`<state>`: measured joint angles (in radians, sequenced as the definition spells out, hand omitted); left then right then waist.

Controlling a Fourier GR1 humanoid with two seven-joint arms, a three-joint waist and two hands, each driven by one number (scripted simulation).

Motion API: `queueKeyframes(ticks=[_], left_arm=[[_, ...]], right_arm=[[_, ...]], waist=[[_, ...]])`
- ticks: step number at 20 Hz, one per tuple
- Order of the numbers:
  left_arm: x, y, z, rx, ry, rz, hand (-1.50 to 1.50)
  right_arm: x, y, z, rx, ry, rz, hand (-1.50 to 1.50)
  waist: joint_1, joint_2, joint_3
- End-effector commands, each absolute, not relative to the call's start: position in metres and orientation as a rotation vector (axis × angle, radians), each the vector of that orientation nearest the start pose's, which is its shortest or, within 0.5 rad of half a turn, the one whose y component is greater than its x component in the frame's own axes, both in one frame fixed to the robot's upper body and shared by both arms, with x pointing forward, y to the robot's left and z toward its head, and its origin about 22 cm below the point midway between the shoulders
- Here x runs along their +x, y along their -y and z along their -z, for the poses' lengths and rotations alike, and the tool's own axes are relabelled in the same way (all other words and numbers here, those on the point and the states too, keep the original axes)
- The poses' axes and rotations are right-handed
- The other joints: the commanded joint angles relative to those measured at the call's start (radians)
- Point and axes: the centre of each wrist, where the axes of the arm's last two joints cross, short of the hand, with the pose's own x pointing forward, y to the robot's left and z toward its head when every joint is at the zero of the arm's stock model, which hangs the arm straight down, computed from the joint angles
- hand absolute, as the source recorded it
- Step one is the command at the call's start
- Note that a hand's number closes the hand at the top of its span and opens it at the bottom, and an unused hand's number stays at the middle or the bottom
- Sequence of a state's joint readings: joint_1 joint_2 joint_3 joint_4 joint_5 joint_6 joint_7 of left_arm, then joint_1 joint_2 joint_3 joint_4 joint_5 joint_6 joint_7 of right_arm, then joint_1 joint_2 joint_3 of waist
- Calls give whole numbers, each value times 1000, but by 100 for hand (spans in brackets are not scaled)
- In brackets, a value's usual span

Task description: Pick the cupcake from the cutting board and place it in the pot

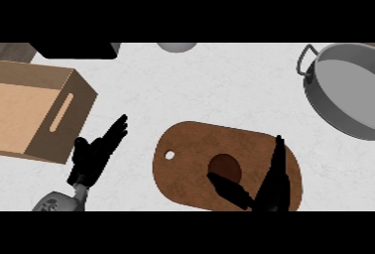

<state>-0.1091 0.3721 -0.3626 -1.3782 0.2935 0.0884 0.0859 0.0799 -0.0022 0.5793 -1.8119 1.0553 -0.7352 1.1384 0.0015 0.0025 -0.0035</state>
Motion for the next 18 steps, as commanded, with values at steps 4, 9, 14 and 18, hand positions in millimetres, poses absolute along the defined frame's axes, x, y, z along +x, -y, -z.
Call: queueKeyframes(ticks=[4, 9, 14, 18], left_arm=[[260, -247, 14, -45, 1288, 278, 0], [254, -231, 23, -42, 1262, 268, 0], [263, -252, 11, -53, 1261, 287, 0], [254, -249, 20, -63, 1286, 277, 0]], right_arm=[[187, 81, -43, -778, 953, 141, -150], [169, 90, -44, -861, 1000, 166, -150], [162, 84, -32, -785, 1042, 212, -150], [150, 77, -22, -706, 1166, 283, -150]], waist=[[1, -2, 2], [-8, -4, 3], [-1, -3, 4], [-1, -3, 4]])
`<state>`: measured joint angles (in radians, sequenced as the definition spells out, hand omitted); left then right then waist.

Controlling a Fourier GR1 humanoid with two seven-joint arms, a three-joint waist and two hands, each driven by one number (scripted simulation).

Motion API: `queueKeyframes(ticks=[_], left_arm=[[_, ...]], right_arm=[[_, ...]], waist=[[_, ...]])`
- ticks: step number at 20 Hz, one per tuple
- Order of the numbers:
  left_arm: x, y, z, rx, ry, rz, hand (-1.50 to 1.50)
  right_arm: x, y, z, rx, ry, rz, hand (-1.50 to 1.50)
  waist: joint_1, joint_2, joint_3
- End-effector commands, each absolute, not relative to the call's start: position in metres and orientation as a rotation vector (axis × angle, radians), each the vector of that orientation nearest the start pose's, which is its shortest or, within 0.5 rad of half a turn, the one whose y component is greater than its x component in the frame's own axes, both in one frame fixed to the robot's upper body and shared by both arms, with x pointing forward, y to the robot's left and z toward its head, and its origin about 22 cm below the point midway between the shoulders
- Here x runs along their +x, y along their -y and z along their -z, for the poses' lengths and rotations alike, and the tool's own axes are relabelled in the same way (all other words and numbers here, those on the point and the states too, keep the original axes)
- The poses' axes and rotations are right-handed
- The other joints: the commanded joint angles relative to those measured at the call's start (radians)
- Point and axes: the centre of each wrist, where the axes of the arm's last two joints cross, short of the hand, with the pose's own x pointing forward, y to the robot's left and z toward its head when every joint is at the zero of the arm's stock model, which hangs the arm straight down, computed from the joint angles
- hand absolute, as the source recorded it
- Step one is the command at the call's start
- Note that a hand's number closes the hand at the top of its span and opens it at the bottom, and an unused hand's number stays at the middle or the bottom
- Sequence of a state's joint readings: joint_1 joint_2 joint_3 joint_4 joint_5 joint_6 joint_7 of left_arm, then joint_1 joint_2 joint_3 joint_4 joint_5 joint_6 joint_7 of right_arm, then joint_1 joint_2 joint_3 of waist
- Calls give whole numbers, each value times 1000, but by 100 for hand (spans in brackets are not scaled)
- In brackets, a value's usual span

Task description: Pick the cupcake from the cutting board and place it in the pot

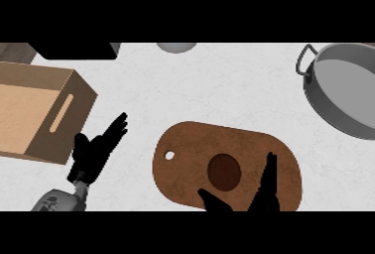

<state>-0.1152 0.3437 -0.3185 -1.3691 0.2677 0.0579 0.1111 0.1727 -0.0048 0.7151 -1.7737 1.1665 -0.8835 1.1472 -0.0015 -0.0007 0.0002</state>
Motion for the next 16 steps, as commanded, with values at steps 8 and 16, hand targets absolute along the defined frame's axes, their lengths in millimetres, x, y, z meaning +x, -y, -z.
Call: queueKeyframes(ticks=[8, 16], left_arm=[[257, -236, 6, -53, 1292, 294, 0], [256, -232, 22, -67, 1268, 275, 0]], right_arm=[[157, 71, 3, -639, 1222, 414, -150], [164, 65, 21, -578, 1225, 496, -150]], waist=[[11, 0, 2], [12, 3, 3]])
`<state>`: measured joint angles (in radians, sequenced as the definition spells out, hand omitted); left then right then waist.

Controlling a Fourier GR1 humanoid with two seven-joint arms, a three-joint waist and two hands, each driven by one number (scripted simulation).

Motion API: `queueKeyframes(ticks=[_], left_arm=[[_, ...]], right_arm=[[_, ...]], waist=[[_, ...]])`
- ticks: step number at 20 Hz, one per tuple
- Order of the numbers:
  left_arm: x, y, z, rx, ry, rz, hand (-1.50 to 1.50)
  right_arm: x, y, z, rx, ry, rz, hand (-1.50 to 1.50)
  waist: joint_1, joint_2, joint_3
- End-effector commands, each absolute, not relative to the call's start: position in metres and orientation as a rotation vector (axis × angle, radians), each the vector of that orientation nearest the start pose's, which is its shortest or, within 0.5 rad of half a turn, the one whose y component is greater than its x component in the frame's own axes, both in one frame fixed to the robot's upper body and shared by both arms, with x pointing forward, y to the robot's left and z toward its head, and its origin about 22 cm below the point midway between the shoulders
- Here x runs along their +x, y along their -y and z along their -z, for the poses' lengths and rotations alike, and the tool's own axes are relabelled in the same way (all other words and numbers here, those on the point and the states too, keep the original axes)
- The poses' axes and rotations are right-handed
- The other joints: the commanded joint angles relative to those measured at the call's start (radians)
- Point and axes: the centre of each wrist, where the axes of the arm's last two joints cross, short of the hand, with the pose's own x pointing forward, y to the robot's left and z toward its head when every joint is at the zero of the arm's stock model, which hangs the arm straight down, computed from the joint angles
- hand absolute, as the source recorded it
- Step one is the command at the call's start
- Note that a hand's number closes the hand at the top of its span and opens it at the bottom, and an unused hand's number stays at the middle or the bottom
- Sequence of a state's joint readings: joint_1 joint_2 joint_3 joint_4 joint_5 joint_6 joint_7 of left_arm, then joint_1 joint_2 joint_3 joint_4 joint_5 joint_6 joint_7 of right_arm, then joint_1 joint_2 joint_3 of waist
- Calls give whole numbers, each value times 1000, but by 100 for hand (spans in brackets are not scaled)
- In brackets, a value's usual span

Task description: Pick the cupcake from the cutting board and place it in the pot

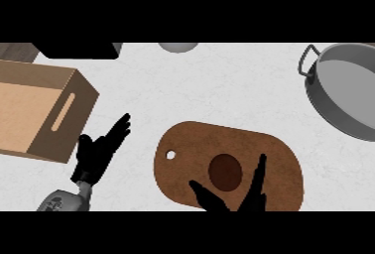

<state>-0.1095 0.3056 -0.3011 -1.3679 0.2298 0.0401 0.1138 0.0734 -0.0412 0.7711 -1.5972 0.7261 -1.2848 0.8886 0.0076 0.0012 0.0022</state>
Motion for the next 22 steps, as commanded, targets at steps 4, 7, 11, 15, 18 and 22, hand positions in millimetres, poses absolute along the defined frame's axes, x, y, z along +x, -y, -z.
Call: queueKeyframes(ticks=[4, 7, 11, 15, 18, 22], left_arm=[[258, -252, 18, -74, 1295, 277, 0], [262, -225, 20, -50, 1273, 278, 0], [258, -229, 29, -71, 1278, 290, 0], [270, -240, 20, -54, 1293, 278, 0], [256, -248, 26, -66, 1281, 280, 0], [258, -239, 26, -71, 1285, 262, 0]], right_arm=[[166, 67, 50, -645, 1228, 263, 150], [171, 70, 47, -623, 1269, 325, 150], [191, 52, 31, -585, 1311, 399, 150], [165, 48, 37, -606, 1356, 395, 150], [181, 111, 18, -622, 1429, 308, 150], [182, 159, 23, -705, 1440, 84, 150]], waist=[[-1, 0, -1], [-1, 0, 0], [5, 2, 2], [-4, 1, 2], [0, -1, 4], [-7, -6, 16]])
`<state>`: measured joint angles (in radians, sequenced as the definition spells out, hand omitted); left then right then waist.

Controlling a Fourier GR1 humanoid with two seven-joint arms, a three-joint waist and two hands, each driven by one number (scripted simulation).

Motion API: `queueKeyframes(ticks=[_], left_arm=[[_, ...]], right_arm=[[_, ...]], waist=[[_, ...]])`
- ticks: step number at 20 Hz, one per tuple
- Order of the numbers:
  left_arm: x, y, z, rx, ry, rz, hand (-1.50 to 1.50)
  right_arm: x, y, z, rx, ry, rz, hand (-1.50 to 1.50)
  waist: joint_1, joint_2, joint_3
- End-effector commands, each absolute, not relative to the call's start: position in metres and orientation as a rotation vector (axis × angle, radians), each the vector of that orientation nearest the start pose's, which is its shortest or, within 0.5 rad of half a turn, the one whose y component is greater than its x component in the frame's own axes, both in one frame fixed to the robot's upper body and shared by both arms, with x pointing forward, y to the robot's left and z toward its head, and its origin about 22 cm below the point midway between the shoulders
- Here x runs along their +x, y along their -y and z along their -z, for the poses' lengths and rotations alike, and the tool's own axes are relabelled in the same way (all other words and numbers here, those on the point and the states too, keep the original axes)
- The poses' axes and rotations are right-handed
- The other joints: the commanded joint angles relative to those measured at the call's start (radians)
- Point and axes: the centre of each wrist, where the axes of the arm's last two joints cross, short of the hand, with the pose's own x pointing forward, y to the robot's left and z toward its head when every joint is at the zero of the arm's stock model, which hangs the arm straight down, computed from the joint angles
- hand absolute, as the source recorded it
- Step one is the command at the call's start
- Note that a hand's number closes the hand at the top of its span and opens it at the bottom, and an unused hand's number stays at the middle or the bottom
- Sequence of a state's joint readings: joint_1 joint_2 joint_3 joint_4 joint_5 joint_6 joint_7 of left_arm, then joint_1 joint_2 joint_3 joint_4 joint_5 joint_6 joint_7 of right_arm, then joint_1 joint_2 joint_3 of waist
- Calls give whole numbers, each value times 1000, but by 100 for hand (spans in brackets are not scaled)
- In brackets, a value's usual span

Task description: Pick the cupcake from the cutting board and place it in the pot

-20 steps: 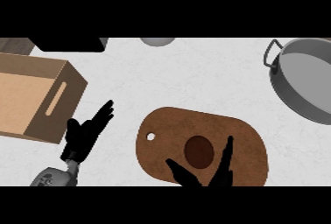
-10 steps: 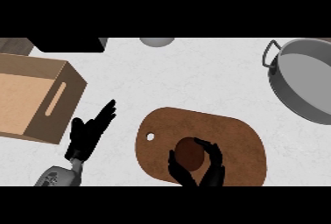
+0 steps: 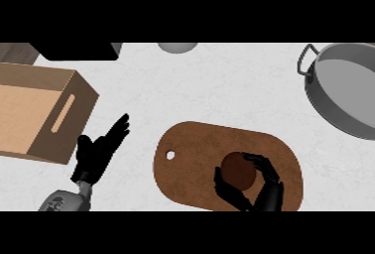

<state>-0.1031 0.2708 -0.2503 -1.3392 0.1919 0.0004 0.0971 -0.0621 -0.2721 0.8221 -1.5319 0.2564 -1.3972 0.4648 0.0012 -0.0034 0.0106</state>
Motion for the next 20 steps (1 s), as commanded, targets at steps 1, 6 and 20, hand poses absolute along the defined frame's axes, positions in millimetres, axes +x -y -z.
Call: queueKeyframes(ticks=[1, 6, 20], left_arm=[[259, -240, 25, -65, 1286, 267, 0], [254, -238, 32, -73, 1266, 256, 0], [252, -245, 30, -62, 1269, 252, 0]], right_arm=[[181, 160, 20, -699, 1453, 66, 150], [185, 206, 10, -800, 1514, -95, 150], [194, 298, -44, -978, 1618, -443, 150]], waist=[[-2, -2, 10], [-1, 3, 11], [-17, 0, 11]])
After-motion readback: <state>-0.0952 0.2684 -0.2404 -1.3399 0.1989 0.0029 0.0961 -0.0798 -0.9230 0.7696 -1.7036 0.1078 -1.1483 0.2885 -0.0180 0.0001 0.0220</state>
